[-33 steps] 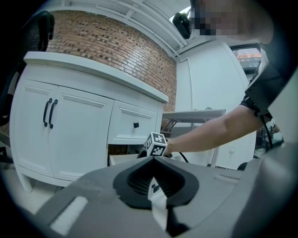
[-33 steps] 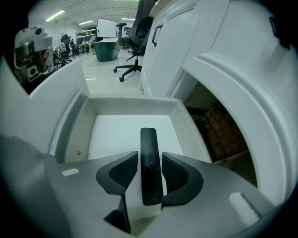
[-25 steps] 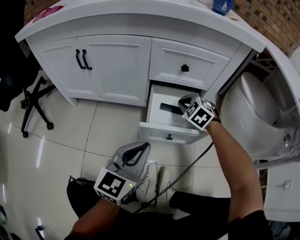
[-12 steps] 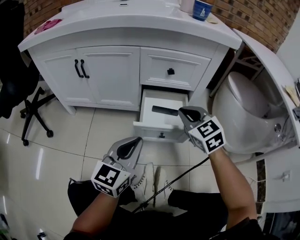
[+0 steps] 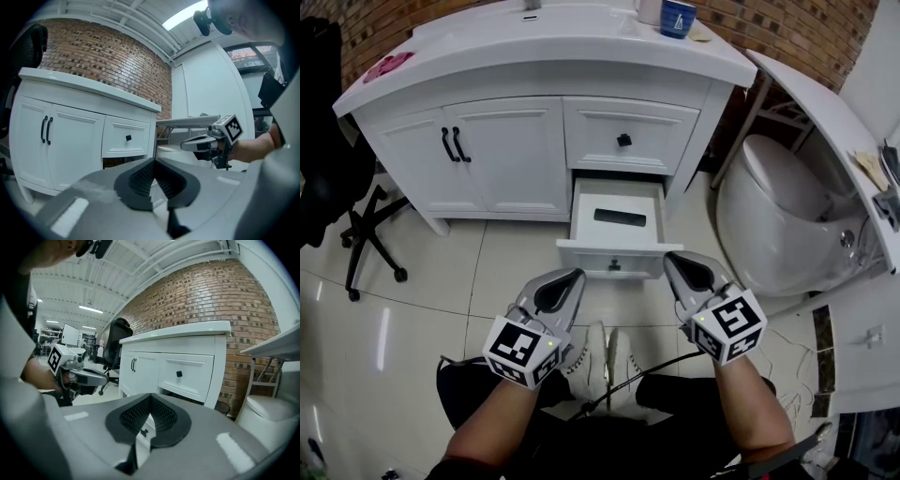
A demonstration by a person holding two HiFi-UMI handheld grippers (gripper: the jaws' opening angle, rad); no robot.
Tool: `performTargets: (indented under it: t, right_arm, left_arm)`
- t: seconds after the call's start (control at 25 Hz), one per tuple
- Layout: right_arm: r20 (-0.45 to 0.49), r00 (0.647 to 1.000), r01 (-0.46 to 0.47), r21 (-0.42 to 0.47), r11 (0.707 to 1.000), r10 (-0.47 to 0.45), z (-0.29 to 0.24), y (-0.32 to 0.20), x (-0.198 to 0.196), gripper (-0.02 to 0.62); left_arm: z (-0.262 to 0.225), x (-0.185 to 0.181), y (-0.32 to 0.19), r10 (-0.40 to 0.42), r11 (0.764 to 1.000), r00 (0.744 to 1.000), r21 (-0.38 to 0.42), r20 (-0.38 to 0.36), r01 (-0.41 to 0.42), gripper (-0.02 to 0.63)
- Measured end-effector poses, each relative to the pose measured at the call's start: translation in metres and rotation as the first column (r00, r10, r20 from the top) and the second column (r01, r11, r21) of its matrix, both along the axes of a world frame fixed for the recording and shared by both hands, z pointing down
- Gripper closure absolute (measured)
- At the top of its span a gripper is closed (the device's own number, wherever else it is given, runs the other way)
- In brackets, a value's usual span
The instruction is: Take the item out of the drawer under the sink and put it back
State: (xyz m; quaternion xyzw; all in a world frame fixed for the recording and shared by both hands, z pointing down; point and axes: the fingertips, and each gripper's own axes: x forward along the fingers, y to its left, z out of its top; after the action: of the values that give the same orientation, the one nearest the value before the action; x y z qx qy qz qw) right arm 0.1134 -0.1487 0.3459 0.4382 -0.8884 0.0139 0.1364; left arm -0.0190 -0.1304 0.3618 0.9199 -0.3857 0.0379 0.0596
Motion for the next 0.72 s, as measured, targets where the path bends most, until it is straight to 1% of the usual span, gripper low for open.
performTargets:
  t: [0.28, 0.44, 0.56, 0.72]
  right_arm:
    - [0.038, 0.999, -0.015, 0.028, 0.999, 0.014, -0.012, 0.037, -0.004, 0.589]
    - [0.087, 0.996, -0.020, 0.033, 0.999, 0.017, -0.022, 0.062, -0.003, 0.588]
    - [0.122, 0.992, -0.035, 0.016, 0.999, 0.033, -0.026, 0.081, -0.002, 0.588]
    - [0.146, 0.989, -0.033, 0.012, 0.999, 0.031, -0.031, 0.105, -0.005, 0.589]
  left_arm:
    - [-0.011, 0.003, 0.016, 0.005, 1.000, 1.000, 0.022, 0.010, -0.006, 0.601]
    - [-0.023, 0.000, 0.032, 0.002, 0.999, 1.000, 0.044, 0.012, -0.003, 0.601]
    - [-0.033, -0.003, 0.046, 0.006, 0.998, 1.000, 0.063, 0.010, -0.007, 0.601]
    - [-0.039, -0.004, 0.063, 0.008, 0.997, 1.000, 0.079, 0.008, -0.008, 0.601]
